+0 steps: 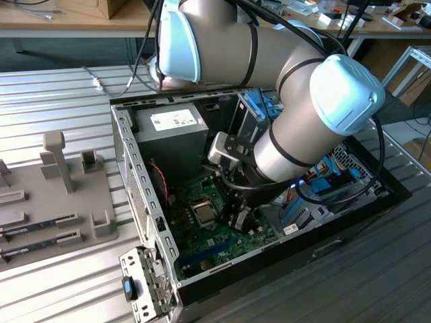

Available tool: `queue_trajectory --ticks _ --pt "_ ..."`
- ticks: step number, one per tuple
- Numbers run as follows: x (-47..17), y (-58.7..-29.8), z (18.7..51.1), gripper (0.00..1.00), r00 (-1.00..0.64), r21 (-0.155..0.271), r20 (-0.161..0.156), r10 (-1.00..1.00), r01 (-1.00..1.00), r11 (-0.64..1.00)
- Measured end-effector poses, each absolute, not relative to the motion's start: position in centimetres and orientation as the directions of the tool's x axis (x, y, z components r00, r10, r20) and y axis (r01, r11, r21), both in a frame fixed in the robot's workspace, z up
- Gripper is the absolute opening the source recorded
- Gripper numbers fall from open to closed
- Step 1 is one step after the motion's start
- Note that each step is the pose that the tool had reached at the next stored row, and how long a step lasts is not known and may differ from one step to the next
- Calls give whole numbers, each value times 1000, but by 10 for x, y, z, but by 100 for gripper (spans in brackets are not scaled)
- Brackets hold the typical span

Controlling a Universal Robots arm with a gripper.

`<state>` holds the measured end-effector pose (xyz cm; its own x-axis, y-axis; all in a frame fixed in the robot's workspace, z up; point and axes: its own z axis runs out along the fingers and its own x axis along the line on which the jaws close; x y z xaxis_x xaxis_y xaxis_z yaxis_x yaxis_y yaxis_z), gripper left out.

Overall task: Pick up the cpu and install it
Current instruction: 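Install the first cpu locking lever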

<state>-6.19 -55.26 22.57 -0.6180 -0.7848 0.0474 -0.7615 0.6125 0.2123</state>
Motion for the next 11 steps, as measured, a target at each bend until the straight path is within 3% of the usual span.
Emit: queue_trajectory --ticks 11 --pt "-67 -558 220 11 -618 212 47 -785 -761 612"
